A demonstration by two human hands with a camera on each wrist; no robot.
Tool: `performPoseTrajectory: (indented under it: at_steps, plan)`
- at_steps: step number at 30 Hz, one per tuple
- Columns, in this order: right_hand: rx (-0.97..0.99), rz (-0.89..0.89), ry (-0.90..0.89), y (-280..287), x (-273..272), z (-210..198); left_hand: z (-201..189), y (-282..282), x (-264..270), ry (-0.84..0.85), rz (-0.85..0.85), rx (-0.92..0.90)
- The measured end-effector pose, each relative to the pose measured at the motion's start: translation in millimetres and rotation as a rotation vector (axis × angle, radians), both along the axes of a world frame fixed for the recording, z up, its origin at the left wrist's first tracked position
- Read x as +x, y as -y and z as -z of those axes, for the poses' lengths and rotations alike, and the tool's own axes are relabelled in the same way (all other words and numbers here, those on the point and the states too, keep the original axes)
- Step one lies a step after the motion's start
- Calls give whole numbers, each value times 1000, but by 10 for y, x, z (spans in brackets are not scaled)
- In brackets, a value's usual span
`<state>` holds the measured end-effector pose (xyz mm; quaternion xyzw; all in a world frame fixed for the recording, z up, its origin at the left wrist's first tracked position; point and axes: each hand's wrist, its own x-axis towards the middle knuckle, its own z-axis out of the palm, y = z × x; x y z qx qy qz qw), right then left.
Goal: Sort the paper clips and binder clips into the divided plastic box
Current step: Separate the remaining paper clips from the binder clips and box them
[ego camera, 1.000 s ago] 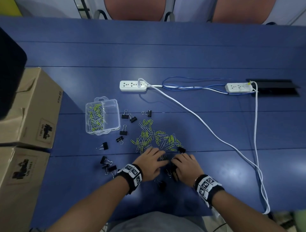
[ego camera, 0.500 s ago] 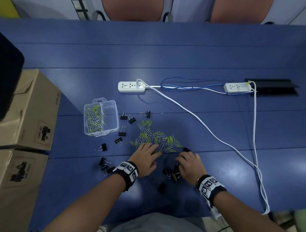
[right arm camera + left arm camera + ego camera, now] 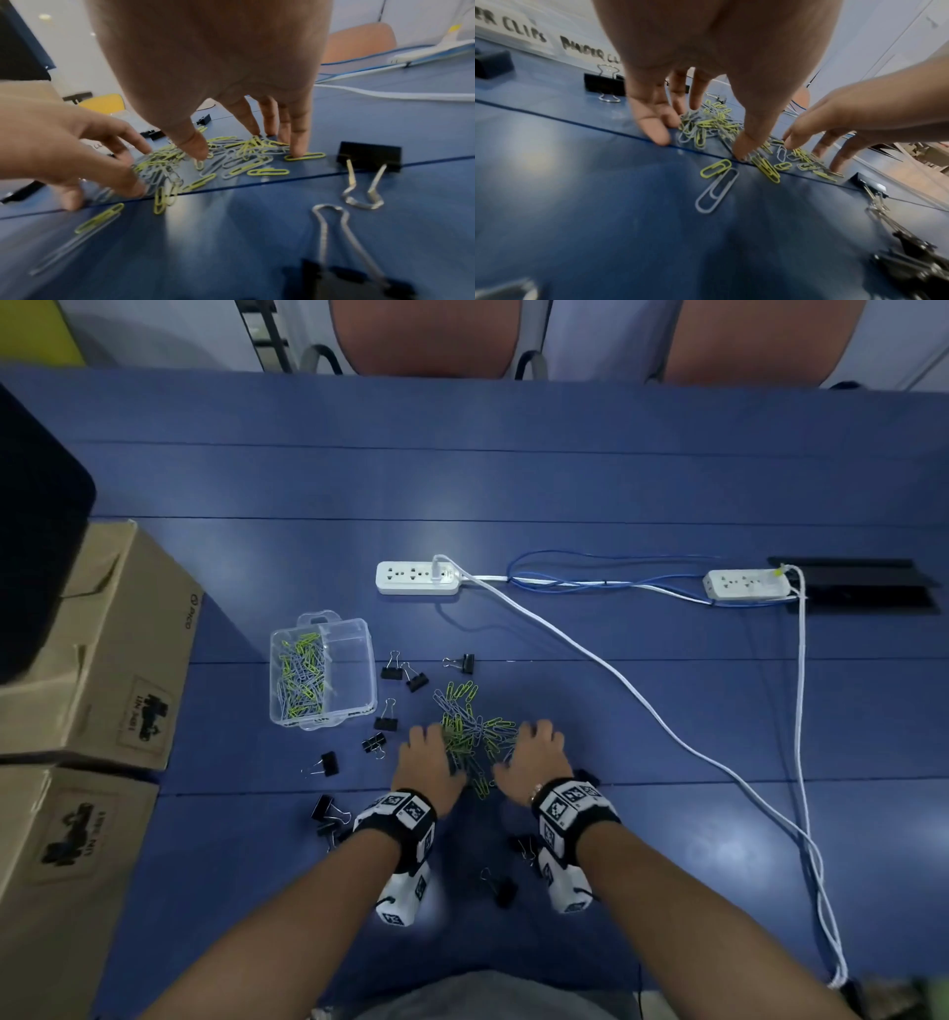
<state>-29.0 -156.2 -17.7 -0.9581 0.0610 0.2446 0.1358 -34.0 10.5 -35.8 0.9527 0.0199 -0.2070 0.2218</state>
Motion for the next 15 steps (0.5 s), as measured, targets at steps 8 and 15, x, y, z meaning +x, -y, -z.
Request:
performPoseTrajectory:
  at_steps: [8,15]
  plan:
    - [61,-104,48,96,25,90,-64,-95,35,-72,91,106]
    - [175,-55,72,234,40,67,-53,-166,143,-34,109,-24]
